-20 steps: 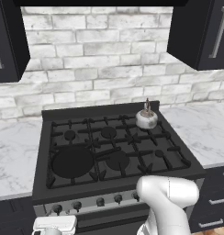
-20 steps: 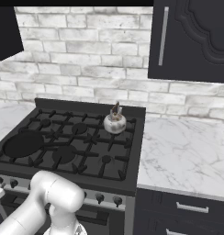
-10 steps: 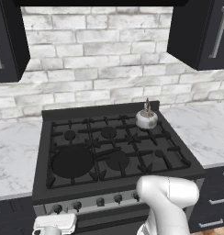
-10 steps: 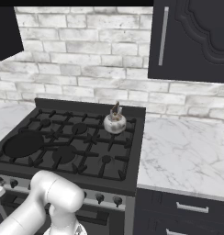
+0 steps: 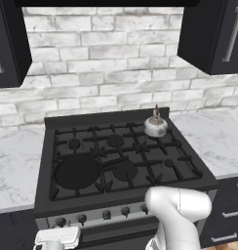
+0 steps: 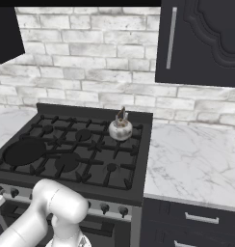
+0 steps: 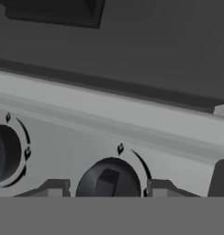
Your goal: Pick the pan from the cabinet and place it on the stove. Then turn on the stove burner for the pan.
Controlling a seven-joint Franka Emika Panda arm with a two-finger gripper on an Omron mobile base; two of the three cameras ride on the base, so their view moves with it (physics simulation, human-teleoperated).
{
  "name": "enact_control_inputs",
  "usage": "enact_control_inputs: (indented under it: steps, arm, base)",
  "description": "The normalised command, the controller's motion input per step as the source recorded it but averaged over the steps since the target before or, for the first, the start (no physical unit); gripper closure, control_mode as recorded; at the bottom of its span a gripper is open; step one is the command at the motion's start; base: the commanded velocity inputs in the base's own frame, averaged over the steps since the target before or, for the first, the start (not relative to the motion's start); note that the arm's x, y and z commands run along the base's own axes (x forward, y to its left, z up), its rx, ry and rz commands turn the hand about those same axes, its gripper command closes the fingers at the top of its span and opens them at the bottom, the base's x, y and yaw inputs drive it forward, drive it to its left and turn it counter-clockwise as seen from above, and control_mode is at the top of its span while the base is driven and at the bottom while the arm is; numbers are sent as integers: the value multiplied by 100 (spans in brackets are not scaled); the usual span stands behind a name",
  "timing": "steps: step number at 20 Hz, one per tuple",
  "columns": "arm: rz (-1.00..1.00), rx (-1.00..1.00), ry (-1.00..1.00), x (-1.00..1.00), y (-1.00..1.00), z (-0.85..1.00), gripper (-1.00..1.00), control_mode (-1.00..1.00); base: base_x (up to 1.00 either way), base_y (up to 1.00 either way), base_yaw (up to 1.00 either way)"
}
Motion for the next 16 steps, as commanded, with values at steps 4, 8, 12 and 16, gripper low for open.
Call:
enact_control_inputs:
  steps: [4,8,12,16]
  arm:
    - [4,-10,-5,0,3,0,100,-100]
    - [2,-23,-3,0,1,5,100,-100]
    - [0,-26,0,0,0,17,100,-100]
    - [0,-27,0,0,1,25,100,-100]
  base:
    - [0,0,0]
    - [0,0,0]
    - [0,0,0]
    - [0,0,0]
